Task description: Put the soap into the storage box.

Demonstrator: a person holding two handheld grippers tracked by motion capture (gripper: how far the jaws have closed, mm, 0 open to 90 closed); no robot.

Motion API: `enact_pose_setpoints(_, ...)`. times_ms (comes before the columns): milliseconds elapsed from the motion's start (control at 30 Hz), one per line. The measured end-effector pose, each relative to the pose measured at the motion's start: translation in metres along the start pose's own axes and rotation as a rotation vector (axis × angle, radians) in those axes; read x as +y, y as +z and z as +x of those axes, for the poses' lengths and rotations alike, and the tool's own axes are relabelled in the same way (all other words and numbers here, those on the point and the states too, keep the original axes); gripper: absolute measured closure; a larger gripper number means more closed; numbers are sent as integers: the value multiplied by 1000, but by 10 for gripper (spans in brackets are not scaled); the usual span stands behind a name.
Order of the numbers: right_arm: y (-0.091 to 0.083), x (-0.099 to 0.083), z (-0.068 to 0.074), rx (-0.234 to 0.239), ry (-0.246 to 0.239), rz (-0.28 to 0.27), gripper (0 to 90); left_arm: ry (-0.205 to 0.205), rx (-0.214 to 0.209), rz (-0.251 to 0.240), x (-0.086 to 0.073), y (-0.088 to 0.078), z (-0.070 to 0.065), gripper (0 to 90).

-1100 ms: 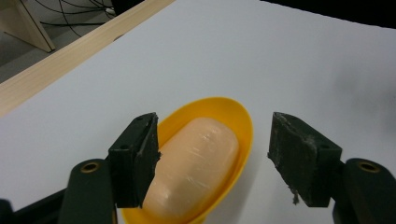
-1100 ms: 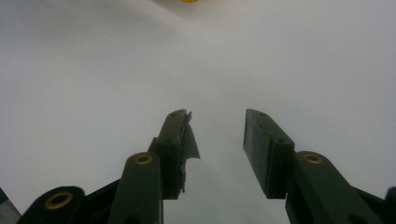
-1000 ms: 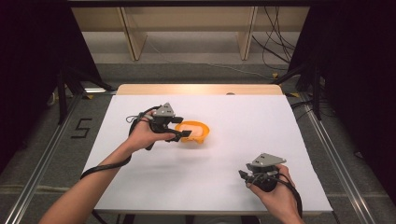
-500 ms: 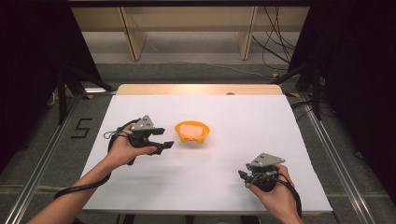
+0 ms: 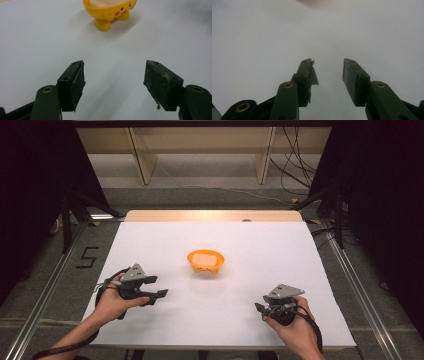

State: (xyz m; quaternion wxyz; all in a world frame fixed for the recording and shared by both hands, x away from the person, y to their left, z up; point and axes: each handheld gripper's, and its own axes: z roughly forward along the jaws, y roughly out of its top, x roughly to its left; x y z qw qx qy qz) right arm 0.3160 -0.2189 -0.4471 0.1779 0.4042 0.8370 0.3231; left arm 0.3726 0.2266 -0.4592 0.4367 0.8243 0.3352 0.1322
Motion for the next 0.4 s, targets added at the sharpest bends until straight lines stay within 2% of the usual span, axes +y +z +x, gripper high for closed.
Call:
enact_pose_setpoints(167, -1, 0, 1, 4, 13, 8, 600, -39, 25, -15, -18, -10, -5, 331)
enact_pose_setpoints(267, 0, -1, -2, -1, -10, 0, 599, -49, 39, -14, -23, -17, -4, 331)
enact_pose_setpoints(333, -1, -1, -2, -2, 3, -8, 598, -40, 50, 2, -26, -23, -3, 330)
enact_pose_setpoints(367, -1, -2, -2, -1, 2, -5, 597, -63, 47, -12, -27, -24, -4, 330)
enact_pose_setpoints(400, -3, -1, -2, 6, 17, 7, 597, -50, 54, 6, -28, -27, -3, 330)
